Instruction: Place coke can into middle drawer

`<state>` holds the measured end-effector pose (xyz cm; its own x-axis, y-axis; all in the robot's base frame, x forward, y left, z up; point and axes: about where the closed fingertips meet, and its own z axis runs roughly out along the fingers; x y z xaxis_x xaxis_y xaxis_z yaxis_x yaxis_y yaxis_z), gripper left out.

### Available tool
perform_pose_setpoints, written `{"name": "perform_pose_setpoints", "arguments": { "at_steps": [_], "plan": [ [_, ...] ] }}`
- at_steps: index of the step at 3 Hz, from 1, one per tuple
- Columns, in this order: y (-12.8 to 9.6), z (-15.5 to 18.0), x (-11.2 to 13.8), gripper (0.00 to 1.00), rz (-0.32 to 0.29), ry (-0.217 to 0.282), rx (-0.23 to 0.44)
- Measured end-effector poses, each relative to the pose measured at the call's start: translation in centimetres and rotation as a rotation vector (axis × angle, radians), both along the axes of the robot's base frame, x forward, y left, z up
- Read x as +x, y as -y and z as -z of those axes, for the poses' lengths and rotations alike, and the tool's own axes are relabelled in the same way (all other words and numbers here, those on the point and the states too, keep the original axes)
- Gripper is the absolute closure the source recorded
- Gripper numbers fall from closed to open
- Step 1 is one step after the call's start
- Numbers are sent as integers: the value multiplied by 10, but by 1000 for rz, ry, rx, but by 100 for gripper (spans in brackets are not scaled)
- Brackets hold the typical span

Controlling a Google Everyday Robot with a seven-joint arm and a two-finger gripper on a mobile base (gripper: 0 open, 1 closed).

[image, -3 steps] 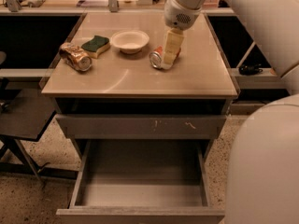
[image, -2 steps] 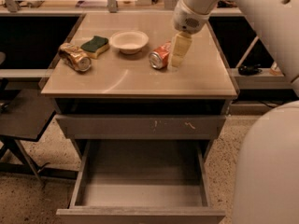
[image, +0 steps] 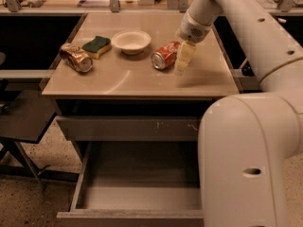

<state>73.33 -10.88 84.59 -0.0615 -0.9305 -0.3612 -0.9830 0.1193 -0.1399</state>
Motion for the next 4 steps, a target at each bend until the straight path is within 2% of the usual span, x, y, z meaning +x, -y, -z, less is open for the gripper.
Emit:
{"name": "perform_pose_setpoints", "arguments": {
  "at_steps": [1, 3, 4],
  "plan": [
    [3, -5, 17, 0, 18, 40, 15],
    [-7, 0, 24, 0, 2, 42, 9],
    [-32, 10, 32, 0, -79, 30, -16]
  ]
}}
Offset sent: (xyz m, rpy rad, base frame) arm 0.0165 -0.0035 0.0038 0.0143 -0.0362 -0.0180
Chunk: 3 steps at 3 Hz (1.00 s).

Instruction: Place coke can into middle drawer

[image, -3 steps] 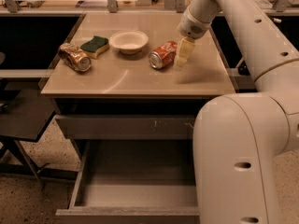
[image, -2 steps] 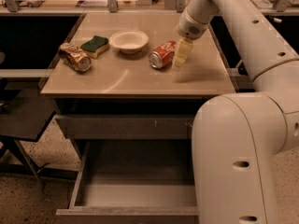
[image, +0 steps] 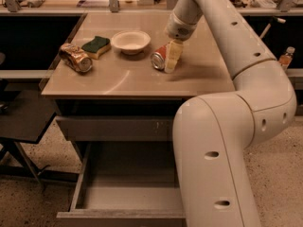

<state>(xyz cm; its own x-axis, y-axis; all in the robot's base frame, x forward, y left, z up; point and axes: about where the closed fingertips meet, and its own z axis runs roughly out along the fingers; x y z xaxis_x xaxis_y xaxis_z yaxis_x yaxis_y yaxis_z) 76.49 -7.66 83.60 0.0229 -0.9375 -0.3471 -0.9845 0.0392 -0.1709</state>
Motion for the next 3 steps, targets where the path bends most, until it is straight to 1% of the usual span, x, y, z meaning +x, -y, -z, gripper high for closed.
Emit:
{"name": "perform_pose_setpoints", "arguments": {
  "at_steps": [1, 2, 3],
  "plan": [
    [-3, 0, 7, 0, 5, 18, 8],
    [-7, 3, 12, 18, 6, 31, 15],
    [-7, 3, 12, 42, 6, 31, 15]
  ]
}}
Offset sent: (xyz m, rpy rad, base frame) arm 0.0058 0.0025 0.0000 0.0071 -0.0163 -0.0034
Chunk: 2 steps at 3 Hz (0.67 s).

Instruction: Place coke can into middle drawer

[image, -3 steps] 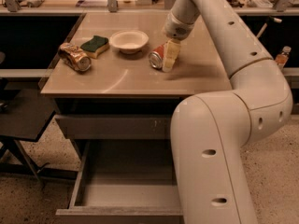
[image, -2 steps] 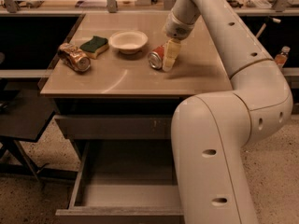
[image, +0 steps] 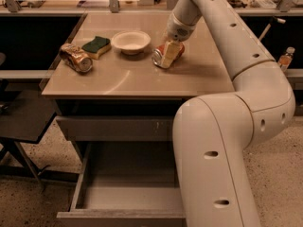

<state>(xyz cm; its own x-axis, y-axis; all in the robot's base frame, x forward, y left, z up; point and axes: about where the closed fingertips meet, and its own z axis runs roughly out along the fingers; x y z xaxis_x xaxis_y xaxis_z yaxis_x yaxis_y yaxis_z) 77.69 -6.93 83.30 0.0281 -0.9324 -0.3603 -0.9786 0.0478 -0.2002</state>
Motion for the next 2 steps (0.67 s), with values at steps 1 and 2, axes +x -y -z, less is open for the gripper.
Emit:
{"name": "perform_pose_setpoints", "arguments": {
  "at_steps": [1, 2],
  "plan": [
    [0, 0, 0, 65, 0, 0, 0],
    [-5, -9, -1, 88, 9, 15, 9]
  ]
}}
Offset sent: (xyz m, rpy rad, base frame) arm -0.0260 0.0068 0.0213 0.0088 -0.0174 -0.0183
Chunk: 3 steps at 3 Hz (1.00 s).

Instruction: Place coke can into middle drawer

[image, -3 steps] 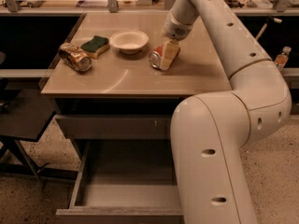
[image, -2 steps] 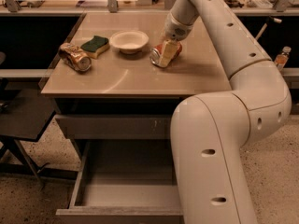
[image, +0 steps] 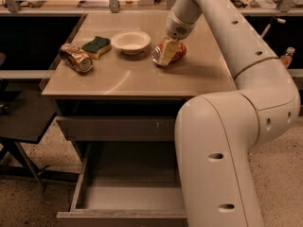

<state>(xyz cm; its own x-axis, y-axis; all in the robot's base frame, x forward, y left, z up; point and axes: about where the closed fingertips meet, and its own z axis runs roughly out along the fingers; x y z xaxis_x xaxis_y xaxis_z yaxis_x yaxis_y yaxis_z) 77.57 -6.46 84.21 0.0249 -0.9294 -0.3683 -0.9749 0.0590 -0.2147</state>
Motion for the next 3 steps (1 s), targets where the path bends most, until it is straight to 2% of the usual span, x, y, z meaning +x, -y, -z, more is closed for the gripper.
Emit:
{"name": "perform_pose_setpoints", "arguments": {
  "at_steps": [1, 2, 3],
  "plan": [
    [-2, -37, -13, 100, 44, 60, 32],
    [22, -104, -42, 100, 178, 190, 120],
    [35, -182, -100, 100, 324, 298, 280]
  ]
}}
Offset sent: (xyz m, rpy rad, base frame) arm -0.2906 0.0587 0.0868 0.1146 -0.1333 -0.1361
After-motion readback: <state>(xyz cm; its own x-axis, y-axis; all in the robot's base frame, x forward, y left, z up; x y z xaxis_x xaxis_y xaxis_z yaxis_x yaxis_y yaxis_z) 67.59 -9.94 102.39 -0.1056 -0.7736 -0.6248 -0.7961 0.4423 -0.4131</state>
